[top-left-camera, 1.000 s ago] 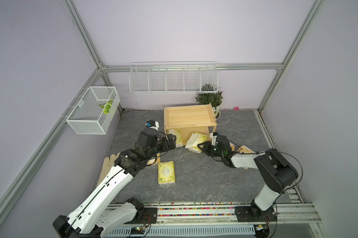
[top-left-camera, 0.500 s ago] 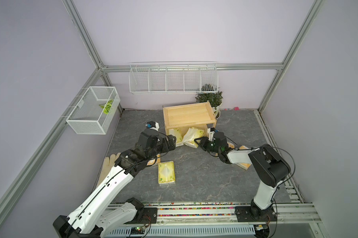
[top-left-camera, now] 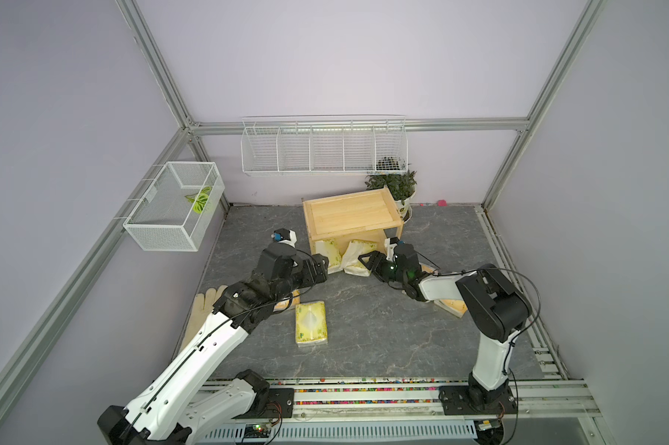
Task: Place the tissue boxes on the shelf by color
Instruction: Place a box of tissues on the shelf.
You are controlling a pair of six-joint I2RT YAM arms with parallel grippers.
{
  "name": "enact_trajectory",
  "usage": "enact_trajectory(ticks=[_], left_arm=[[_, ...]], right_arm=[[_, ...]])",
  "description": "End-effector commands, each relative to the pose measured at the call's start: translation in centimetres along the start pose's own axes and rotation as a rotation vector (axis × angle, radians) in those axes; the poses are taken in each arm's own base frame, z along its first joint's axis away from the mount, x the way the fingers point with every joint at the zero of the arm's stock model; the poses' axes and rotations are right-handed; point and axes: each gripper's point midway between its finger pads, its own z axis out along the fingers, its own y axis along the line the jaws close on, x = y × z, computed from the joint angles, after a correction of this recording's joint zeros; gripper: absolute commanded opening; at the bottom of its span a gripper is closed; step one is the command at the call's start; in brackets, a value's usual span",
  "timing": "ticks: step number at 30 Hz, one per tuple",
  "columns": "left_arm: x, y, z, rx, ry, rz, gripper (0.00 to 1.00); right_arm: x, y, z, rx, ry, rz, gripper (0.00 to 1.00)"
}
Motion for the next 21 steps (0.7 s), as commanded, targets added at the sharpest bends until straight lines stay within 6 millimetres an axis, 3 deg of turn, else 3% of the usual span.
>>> enact_trajectory(ticks=[1,10,16,21], left_arm=[[0.1,0.0,-0.1,0.011,0.0,-0.005,1.0],[0.1,-0.2,0.0,0.023,0.002,-0.007,1.0],[0.3,-0.3,0.1,0.029,0.008,-0.014,1.0],[0.6,-0.3,0.2,0.038,0.014,-0.013,1.0]], right_arm=[[-0.5,0.0,-0.9,0.034,-0.022,-0.035,0.72],[-1.2,-0.1,-2.4,0.147,-0.032,-0.102,0.78],[-2.0,0.4,-2.0,0.168,-0.042,-0.113,0.78],[-2.1,1.2,-0.3,0.142,-0.016,-0.118,0.78]])
